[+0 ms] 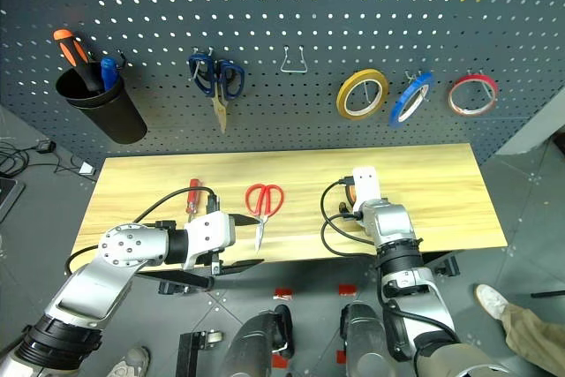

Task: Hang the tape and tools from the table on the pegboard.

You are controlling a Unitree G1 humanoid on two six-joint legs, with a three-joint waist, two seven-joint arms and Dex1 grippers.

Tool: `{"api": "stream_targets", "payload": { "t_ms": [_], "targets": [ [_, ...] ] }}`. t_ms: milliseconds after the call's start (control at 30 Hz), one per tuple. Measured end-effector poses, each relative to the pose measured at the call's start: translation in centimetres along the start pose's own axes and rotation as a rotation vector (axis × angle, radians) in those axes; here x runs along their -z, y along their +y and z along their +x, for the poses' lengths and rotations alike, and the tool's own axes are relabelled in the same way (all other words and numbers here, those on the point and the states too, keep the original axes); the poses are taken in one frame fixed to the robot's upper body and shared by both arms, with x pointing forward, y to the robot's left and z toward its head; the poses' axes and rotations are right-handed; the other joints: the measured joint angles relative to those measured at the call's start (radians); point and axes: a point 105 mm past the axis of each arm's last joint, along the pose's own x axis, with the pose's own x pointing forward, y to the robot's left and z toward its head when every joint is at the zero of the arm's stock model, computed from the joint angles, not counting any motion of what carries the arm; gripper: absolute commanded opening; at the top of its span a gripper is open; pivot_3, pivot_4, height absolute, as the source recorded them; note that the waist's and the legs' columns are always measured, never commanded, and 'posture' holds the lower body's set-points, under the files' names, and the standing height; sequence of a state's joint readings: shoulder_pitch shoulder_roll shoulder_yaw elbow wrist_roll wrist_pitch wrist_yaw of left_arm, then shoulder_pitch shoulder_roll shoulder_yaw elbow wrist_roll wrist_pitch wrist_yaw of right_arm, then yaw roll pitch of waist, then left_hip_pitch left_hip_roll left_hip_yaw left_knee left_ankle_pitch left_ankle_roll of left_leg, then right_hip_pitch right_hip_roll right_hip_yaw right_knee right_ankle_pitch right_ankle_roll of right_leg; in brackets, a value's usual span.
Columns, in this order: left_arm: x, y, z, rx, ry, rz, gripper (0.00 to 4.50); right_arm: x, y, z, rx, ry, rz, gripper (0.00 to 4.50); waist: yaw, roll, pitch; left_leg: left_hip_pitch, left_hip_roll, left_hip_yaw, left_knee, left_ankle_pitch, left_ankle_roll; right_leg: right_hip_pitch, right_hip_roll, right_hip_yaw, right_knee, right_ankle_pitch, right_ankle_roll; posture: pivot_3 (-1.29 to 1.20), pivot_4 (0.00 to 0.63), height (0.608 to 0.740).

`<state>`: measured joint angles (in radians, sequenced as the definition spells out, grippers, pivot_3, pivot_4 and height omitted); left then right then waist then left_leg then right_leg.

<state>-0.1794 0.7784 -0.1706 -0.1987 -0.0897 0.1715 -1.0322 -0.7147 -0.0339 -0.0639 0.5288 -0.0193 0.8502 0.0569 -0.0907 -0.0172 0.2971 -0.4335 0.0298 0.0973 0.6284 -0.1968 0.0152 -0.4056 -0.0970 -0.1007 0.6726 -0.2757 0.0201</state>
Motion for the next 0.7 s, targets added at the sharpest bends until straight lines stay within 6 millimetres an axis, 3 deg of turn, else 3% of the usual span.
{"api": "stream_targets", "payload": {
  "t_ms": [67, 100, 267, 367, 533, 633, 700],
  "targets": [
    [0.0, 0.2, 0.1, -0.010, -0.009, -0.019, 4.09, -0.1, -0.1, 0.0, 0.002, -0.007, -0.019, 2.76, -0.001, 0.000, 0.000, 0.000, 0.000, 0.001, 0.000, 0.000, 0.000, -0.001, 0.000, 0.001, 0.001, 0.000, 0.000, -0.22, 0.300, 0.740],
    [-0.3, 0.3, 0.3, -0.021, -0.027, -0.035, 4.09, -0.2, 0.0, 0.0, 0.004, -0.012, -0.037, 2.61, -0.002, 0.000, 0.000, 0.000, 0.000, 0.002, 0.000, 0.000, 0.000, -0.001, 0.000, 0.002, 0.002, 0.000, 0.000, -0.23, 0.291, 0.740],
    [-1.6, 2.4, -0.2, -0.137, -0.130, -0.150, 4.09, -2.0, 1.4, -1.9, -0.039, -0.148, -0.125, 2.61, -0.008, 0.000, 0.000, 0.000, 0.001, 0.003, 0.000, 0.001, -0.001, -0.002, 0.000, 0.004, 0.002, 0.000, 0.000, -0.23, 0.276, 0.740],
    [-2.5, 3.3, -1.0, -0.227, -0.216, -0.221, 4.09, -3.7, 2.7, -4.4, -0.088, -0.281, -0.142, 2.61, -0.012, 0.000, 0.000, 0.000, 0.001, 0.003, 0.000, 0.001, -0.002, -0.003, 0.000, 0.004, 0.002, 0.000, 0.001, -0.23, 0.268, 0.740],
    [-2.6, 4.0, -3.2, -0.392, -0.338, -0.337, 4.09, -6.8, 6.7, -10.9, -0.259, -0.564, -0.052, 2.61, -0.023, -0.001, -0.001, -0.001, 0.003, 0.003, 0.001, 0.000, -0.003, -0.004, 0.003, 0.005, 0.004, -0.001, 0.001, -0.23, 0.254, 0.740],
    [-3.0, 5.3, -4.7, -0.518, -0.403, -0.390, 4.09, -9.5, 9.2, -14.1, -0.342, -0.742, -0.050, 2.61, -0.023, -0.004, -0.002, 0.000, 0.003, 0.002, 0.001, 0.000, -0.003, -0.004, 0.003, 0.005, 0.006, -0.001, 0.001, -0.22, 0.243, 0.740],
    [-3.0, 6.3, -6.1, -0.617, -0.428, -0.424, 4.09, -12.6, 11.0, -16.0, -0.378, -0.882, -0.073, 2.61, -0.026, -0.005, -0.003, 0.000, 0.003, 0.002, 0.003, 0.000, -0.002, -0.005, 0.004, 0.006, 0.006, 0.000, 0.001, -0.21, 0.237, 0.740]
  ]
}}
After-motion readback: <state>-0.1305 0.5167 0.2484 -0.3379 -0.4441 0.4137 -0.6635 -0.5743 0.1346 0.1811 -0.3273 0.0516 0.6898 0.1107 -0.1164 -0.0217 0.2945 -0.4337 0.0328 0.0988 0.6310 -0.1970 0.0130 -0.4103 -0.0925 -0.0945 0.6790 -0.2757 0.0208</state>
